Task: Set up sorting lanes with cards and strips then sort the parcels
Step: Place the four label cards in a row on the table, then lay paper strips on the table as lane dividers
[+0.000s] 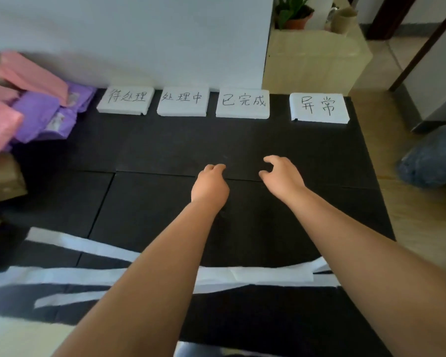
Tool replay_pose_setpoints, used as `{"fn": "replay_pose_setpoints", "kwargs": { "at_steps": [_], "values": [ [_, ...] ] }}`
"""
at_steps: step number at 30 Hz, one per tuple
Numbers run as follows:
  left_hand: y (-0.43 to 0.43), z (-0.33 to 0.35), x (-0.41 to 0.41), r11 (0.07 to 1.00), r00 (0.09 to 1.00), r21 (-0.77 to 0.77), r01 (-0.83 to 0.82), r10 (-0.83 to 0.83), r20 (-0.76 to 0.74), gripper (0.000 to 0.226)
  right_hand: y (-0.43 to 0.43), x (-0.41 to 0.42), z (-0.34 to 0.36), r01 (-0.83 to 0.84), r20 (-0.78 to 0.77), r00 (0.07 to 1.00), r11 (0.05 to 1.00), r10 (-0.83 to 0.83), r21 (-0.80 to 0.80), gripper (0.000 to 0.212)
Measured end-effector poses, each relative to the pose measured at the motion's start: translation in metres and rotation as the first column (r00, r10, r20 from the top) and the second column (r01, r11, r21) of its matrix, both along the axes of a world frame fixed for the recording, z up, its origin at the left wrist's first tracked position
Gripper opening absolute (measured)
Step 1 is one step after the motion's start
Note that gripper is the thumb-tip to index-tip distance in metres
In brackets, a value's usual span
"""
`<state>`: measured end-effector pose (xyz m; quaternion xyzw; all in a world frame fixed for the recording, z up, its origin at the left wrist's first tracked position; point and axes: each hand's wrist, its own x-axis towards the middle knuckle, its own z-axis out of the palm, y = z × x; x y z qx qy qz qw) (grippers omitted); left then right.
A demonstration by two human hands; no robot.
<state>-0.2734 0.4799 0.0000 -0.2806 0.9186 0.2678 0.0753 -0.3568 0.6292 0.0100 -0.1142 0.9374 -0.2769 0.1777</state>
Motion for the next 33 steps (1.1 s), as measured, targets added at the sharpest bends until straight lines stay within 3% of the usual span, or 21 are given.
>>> {"fn": "replay_pose_setpoints", "kwargs": {
  "at_steps": [11,16,22,33],
  "values": [
    [-0.077,-0.033,0.156,0.999,1.000,0.030,-0.023,0.023,0.007,0.047,-0.070,0.147,-0.024,-0.024,0.038,0.999,0.999,0.023,0.031,0.046],
    [-0.103,-0.046,0.222,0.999,0.996,0.031,-0.036,0.039,-0.083,0.039,-0.096,0.211,-0.038,-0.110,0.049,0.993,0.994,0.110,0.008,0.046],
    [-0.114,-0.059,0.277,0.999,0.996,0.009,-0.037,0.038,-0.079,0.030,-0.108,0.260,-0.065,-0.243,0.091,0.969,0.951,0.229,0.193,0.062],
    [-0.098,-0.078,0.306,0.999,0.989,-0.014,-0.042,0.043,0.144,0.010,-0.092,0.271,-0.085,-0.469,0.027,0.866,0.795,0.499,0.384,0.077]
  ]
}}
